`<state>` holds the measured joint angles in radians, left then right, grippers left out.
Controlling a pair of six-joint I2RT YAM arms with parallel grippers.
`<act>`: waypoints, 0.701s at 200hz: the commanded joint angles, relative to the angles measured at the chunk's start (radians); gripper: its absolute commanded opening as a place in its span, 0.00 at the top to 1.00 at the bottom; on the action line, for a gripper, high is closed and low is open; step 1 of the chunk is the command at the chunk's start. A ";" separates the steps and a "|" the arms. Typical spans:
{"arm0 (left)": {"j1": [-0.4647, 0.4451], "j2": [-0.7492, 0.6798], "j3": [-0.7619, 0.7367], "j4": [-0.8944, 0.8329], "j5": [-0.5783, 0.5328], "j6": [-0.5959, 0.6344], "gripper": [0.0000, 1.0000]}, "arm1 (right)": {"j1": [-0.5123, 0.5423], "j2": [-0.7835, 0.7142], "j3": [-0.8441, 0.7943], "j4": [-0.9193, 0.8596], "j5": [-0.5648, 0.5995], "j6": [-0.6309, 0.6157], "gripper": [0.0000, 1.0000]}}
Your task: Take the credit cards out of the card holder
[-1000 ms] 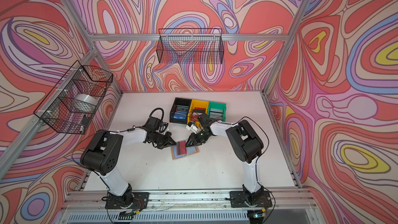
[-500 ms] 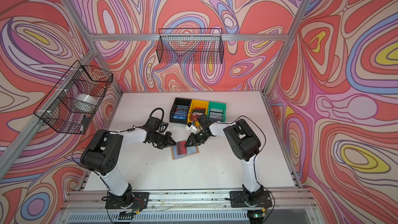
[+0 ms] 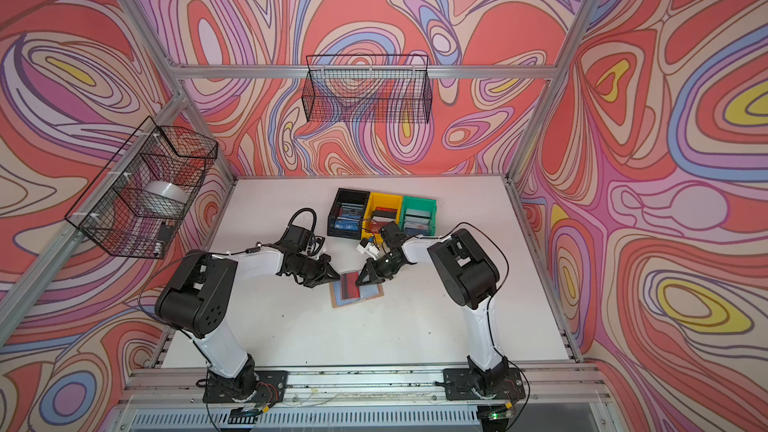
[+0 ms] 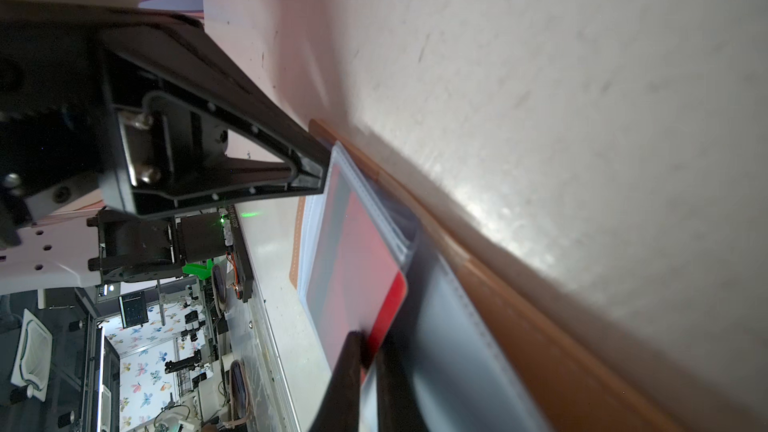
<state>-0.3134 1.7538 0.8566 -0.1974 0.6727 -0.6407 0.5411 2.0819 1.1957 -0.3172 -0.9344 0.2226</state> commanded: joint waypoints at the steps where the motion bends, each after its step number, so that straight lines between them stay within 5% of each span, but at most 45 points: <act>1: 0.000 0.022 -0.024 -0.037 -0.047 -0.007 1.00 | 0.008 0.005 0.016 -0.003 0.001 -0.018 0.92; 140: 0.000 0.076 -0.040 -0.005 -0.051 -0.005 1.00 | -0.025 -0.047 0.021 -0.132 0.068 -0.103 1.00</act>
<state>-0.3126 1.7729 0.8547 -0.1707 0.7059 -0.6434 0.5312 2.0663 1.2079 -0.3824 -0.9180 0.1722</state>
